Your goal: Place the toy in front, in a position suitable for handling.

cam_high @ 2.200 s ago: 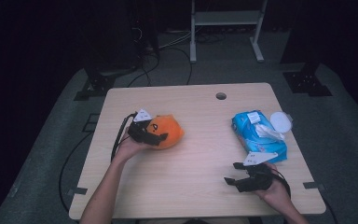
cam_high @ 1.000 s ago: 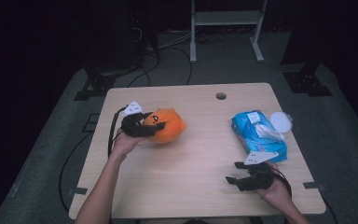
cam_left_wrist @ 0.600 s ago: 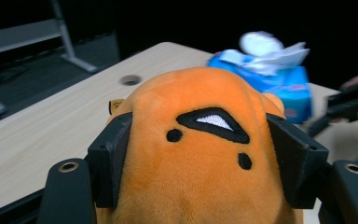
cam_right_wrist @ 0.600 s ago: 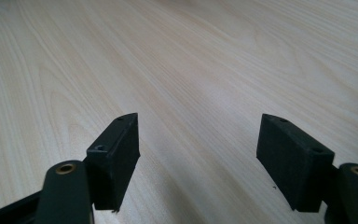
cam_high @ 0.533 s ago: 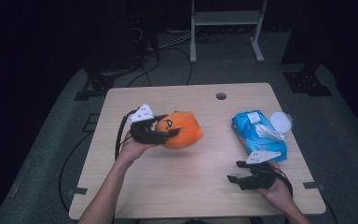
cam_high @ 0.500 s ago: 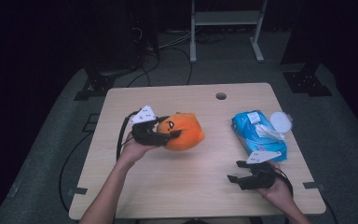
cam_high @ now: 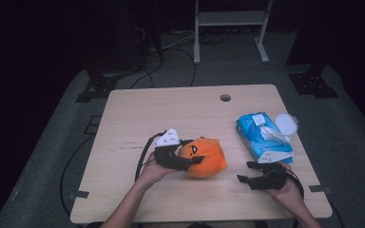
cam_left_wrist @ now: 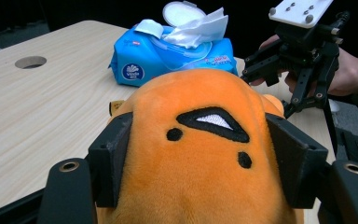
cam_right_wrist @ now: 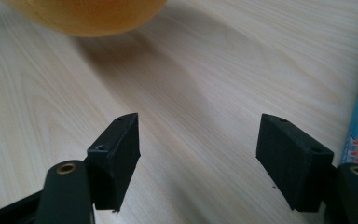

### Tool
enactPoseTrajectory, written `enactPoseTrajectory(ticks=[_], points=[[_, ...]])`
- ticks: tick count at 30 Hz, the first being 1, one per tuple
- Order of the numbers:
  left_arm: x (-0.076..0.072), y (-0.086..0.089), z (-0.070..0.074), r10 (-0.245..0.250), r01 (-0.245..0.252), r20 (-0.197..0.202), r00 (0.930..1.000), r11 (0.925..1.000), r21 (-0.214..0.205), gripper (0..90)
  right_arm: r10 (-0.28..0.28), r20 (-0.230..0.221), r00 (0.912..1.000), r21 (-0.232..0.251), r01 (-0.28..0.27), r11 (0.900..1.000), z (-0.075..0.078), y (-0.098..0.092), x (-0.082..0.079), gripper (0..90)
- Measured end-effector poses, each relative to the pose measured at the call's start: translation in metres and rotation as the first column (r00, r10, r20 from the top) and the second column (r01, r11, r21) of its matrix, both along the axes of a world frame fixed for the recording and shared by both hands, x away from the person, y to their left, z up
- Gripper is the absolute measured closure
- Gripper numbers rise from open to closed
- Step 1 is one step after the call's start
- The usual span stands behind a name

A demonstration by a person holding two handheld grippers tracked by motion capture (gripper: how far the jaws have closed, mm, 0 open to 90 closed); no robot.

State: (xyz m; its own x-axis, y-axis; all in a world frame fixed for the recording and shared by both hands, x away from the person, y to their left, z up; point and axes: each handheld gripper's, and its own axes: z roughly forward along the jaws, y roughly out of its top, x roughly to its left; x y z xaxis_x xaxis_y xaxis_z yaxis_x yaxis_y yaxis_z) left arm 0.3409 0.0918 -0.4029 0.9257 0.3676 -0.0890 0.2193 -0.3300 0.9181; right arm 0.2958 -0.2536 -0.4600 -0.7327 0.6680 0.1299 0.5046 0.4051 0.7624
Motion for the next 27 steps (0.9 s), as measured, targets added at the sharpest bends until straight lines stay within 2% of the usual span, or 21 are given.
enactPoseTrajectory(ticks=[2,6,12,13,14,15,16,17,18,19,21,24,26,27], points=[[0.000,-0.001,-0.001,-0.003,0.003,-0.001,1.0000,1.0000,-0.003,31.4,0.002,0.000,1.0000,-0.014,-0.002,0.9999,-0.001,0.000,0.000,29.0],[-0.003,-0.005,-0.001,-0.008,0.008,0.009,0.9999,0.9999,0.012,31.2,0.005,0.004,1.0000,-0.013,-0.005,0.9999,-0.001,0.000,0.001,28.9],[-0.006,-0.007,-0.009,-0.016,0.016,0.004,0.9999,0.9997,0.019,31.0,-0.005,0.009,0.9999,-0.022,0.006,0.9997,-0.002,-0.004,0.003,28.8],[-0.007,-0.008,-0.017,-0.025,0.025,-0.010,0.9996,0.9995,0.017,30.7,-0.004,0.012,0.9999,-0.023,0.004,0.9997,-0.002,-0.004,0.003,28.9],[-0.007,-0.008,-0.017,-0.025,0.025,-0.010,0.9996,0.9995,0.017,30.4,-0.004,0.012,0.9999,-0.023,0.004,0.9997,-0.002,-0.004,0.003,28.9],[-0.010,-0.012,-0.031,-0.043,0.045,-0.039,0.9983,0.9978,0.048,28.7,-0.003,0.016,0.9999,-0.025,0.003,0.9997,-0.003,-0.003,0.003,28.9],[-0.010,-0.012,-0.031,-0.043,0.045,-0.039,0.9983,0.9978,0.048,25.9,-0.003,0.016,0.9999,-0.025,0.003,0.9997,-0.003,-0.003,0.003,28.9],[-0.014,-0.013,-0.041,-0.050,0.051,-0.039,0.9980,0.9979,0.039,18.4,0.001,0.013,0.9999,-0.028,-0.001,0.9996,-0.003,-0.002,0.003,28.9],[-0.014,-0.013,-0.041,-0.050,0.051,-0.039,0.9980,0.9979,0.039,17.0,0.001,0.013,0.9999,-0.028,-0.001,0.9996,-0.003,-0.002,0.003,28.9],[-0.017,-0.011,-0.039,-0.045,0.046,-0.025,0.9987,0.9982,0.038,10.5,0.000,0.015,0.9999,-0.025,0.000,0.9997,-0.002,-0.002,0.002,28.9],[-0.022,-0.005,-0.031,-0.032,0.032,-0.018,0.9993,0.9986,0.041,7.3,0.000,0.020,0.9998,-0.018,0.001,0.9998,-0.001,-0.003,0.001,28.9],[-0.033,0.003,-0.034,-0.020,0.016,0.039,0.9990,0.9964,0.083,7.3,-0.005,0.019,0.9998,-0.010,0.006,0.9999,-0.001,-0.004,0.001,29.0],[-0.035,0.004,-0.036,-0.021,0.016,0.050,0.9986,0.9951,0.097,7.2,-0.008,0.021,0.9997,-0.012,0.008,0.9999,0.001,-0.004,0.001,29.0],[-0.039,0.007,-0.038,-0.021,0.014,0.072,0.9972,0.9941,0.107,7.2,-0.008,0.038,0.9992,-0.014,0.009,0.9999,0.004,-0.003,0.000,29.1]])
